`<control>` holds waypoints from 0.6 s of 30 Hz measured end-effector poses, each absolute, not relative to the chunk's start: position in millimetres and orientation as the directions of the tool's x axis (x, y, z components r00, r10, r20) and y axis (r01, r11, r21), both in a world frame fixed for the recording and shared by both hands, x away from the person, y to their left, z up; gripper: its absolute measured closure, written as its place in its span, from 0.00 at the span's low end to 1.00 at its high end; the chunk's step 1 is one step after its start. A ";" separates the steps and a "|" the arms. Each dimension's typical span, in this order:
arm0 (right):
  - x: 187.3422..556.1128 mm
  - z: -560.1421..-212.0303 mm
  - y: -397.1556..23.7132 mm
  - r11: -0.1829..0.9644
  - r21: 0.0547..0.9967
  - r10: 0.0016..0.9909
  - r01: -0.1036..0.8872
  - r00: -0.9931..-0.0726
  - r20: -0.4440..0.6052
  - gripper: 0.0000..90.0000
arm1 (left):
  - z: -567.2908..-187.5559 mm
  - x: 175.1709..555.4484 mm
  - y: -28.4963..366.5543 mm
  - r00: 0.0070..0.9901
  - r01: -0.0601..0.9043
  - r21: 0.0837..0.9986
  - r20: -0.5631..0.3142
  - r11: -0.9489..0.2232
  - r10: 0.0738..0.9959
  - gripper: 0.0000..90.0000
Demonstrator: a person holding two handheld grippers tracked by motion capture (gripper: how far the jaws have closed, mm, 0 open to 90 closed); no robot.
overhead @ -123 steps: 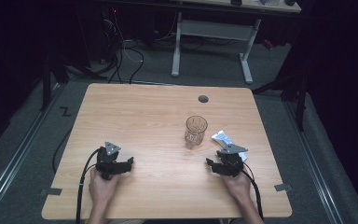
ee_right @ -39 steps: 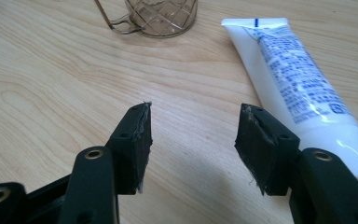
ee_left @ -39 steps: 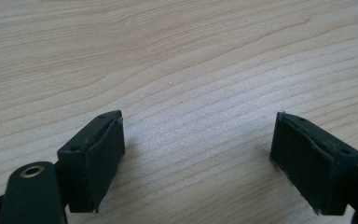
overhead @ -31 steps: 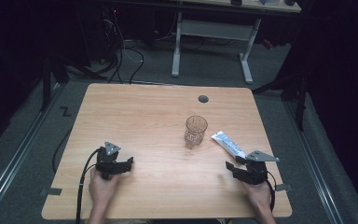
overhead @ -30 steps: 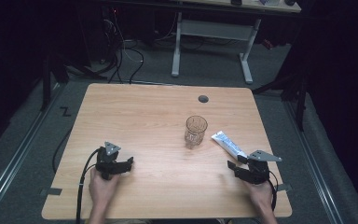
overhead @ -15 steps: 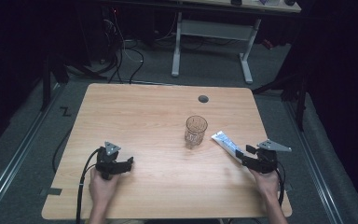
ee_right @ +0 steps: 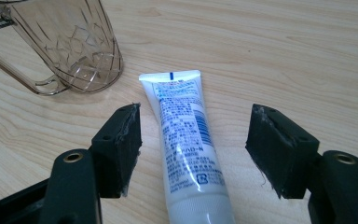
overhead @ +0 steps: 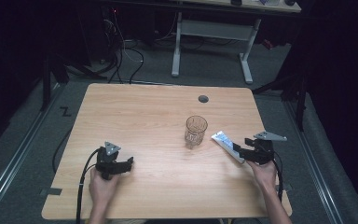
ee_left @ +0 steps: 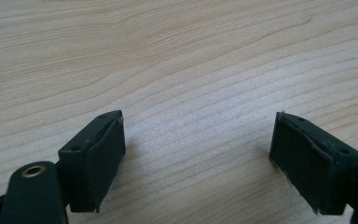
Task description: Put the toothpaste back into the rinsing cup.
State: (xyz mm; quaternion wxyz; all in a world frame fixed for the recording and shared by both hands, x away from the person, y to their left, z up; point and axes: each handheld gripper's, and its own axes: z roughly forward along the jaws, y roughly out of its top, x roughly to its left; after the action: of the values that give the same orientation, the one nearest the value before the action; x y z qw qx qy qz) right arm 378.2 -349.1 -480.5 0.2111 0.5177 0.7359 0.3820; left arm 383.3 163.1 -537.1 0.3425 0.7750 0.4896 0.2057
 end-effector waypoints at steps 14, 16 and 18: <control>415.3 -473.4 -315.7 0.325 0.699 0.889 0.637 -0.458 0.003 0.42 | -537.1 383.2 163.1 0.436 0.618 0.732 -0.016 -0.286 0.900 0.20; 420.6 -473.1 -312.0 0.345 0.682 0.886 0.645 -0.464 -0.010 0.42 | -537.1 383.2 163.1 0.437 0.618 0.732 -0.017 -0.286 0.900 0.20; 424.0 -473.3 -310.0 0.353 0.668 0.884 0.655 -0.468 -0.008 0.42 | -537.1 383.2 163.1 0.437 0.618 0.732 -0.016 -0.287 0.899 0.20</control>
State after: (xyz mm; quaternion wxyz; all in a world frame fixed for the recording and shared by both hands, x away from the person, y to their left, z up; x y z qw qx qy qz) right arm 424.0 -310.0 -473.3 0.1877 0.4803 0.8009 0.3046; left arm 383.2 163.1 -537.1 0.3423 0.7755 0.4890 0.2058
